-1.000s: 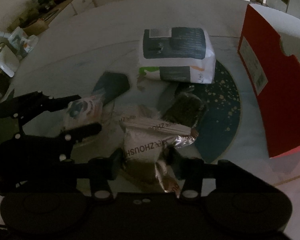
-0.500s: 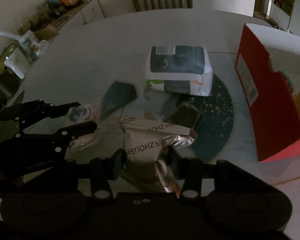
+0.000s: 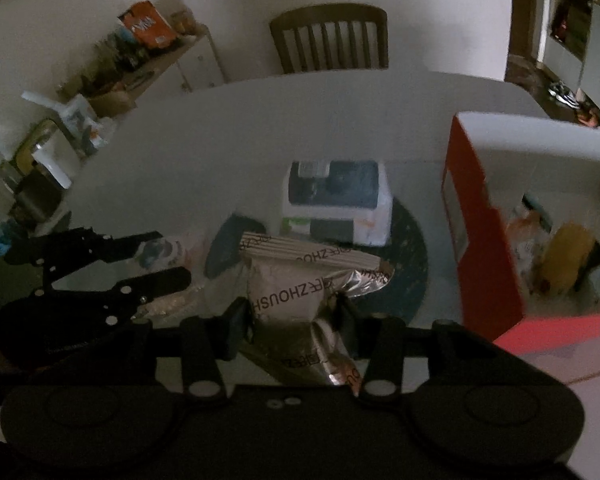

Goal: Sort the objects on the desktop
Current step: 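Carry bread bag in left tool while right tool carries foil bag to shoebox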

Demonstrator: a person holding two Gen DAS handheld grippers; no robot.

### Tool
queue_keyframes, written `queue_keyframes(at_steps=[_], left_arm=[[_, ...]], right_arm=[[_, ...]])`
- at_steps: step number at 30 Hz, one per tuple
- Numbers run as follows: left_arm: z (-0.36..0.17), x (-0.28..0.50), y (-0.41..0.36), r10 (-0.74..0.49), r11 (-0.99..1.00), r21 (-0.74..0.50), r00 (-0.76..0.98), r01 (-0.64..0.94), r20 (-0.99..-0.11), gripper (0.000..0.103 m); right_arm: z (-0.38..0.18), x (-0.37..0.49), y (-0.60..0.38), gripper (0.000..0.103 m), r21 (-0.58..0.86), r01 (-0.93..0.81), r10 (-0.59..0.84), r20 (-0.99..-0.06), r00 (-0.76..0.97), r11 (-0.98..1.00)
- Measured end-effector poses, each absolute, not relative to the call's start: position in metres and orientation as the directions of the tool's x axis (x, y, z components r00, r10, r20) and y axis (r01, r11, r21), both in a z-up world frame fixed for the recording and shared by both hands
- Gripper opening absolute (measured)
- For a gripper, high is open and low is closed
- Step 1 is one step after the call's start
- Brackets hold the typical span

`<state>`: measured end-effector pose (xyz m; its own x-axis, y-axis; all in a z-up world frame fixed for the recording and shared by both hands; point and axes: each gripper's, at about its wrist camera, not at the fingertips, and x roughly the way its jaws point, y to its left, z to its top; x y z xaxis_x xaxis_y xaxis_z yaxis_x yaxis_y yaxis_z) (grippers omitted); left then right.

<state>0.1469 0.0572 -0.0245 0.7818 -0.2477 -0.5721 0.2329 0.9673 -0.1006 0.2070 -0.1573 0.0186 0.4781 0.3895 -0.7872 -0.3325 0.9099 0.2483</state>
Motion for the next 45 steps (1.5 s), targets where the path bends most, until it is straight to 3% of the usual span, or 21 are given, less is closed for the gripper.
queue_keyframes(at_steps=[18,45], left_arm=[[0.010,0.193,-0.055,-0.237,0.971,-0.092,0.815,0.222,-0.529,0.048],[0.009,0.287,-0.196,-0.346,0.911,-0.015,0.744,0.412,-0.572,0.048]], right_arm=[[0.037,0.243,-0.265,0.047,0.268,-0.396,0.447,-0.752,0.484,0.878],[0.012,0.295,-0.401,0.047,0.220,-0.250,0.325,-0.770,0.550,0.943]])
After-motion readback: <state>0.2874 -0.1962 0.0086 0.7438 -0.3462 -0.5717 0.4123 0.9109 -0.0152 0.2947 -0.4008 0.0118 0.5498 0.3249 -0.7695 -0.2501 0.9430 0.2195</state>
